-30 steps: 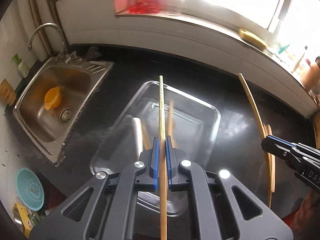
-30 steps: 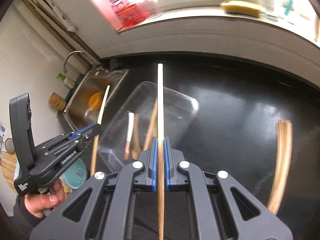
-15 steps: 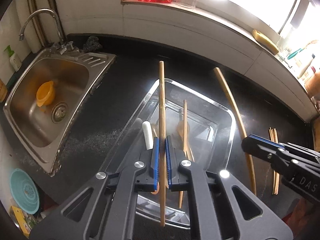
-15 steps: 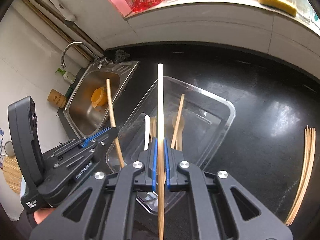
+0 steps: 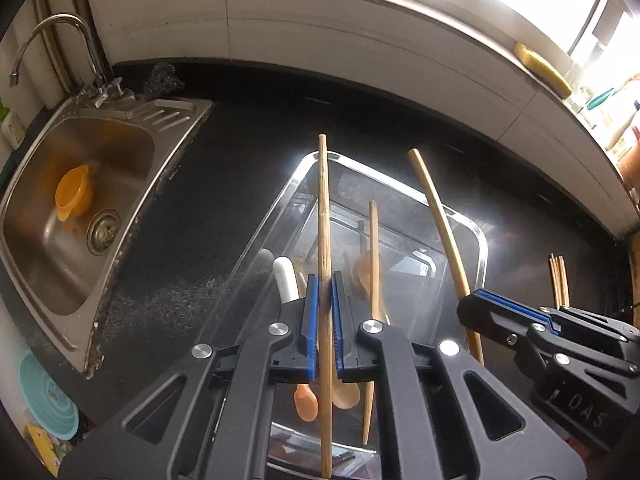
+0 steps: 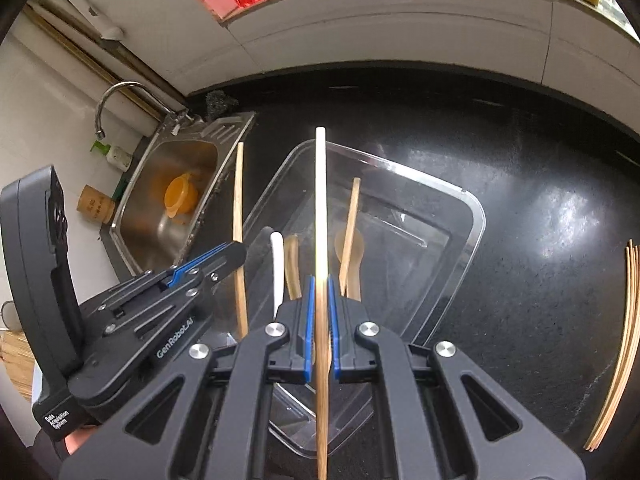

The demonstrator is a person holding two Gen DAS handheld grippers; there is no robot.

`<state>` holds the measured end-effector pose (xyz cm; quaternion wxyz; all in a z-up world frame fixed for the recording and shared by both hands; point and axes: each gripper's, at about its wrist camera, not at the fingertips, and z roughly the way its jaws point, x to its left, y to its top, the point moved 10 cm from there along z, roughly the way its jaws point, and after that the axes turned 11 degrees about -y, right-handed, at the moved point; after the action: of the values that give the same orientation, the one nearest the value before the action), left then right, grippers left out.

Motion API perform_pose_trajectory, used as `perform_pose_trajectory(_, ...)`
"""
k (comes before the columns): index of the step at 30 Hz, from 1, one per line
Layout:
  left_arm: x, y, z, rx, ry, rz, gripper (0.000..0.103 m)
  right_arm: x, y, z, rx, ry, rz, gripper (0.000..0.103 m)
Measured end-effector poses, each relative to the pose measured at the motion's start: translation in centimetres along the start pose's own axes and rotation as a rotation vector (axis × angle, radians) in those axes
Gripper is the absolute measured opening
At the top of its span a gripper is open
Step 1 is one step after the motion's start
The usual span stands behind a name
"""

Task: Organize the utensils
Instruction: 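Lower the chopsticks into the container and open both tools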

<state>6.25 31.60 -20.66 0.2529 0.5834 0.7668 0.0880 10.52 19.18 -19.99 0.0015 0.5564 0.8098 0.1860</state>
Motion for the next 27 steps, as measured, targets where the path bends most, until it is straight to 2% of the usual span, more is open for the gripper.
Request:
perform_pose_trajectory(16, 1.0, -0.7, 3.3, 0.047, 0.001, 0.020, 0.006, -0.4, 0.2, 3.4, 0.048, 0.000, 0.028, 0.008)
perform_pose_trajectory(23, 1.6, -0.5, 4.2, 0.039, -0.015, 0.007, 0.007, -0.6, 0.6, 4.7, 0.082, 0.001, 0.052, 0.008)
perform_pose_trajectory(24, 1.7, -0.4, 4.2, 0.035, -0.012, 0.012, 0.009, -0.9, 0.7, 4.6, 0.084, 0.001, 0.062, 0.011)
perform_pose_trajectory(25, 1.9, -0.4, 4.0, 0.034, -0.003, 0.011, 0.014, -1.0, 0.9, 4.3, 0.072, 0.004, 0.067, 0.027)
perform_pose_trajectory(26, 2.0, -0.4, 3.9, 0.034, -0.004, 0.006, 0.036, -1.4, 1.2, 3.7, 0.051, -0.001, 0.069, 0.048)
perform_pose_trajectory(27, 2.2, -0.5, 3.6, 0.034, -0.005, -0.008, 0.077, -2.0, 1.6, 2.9, 0.014, -0.016, 0.075, 0.076)
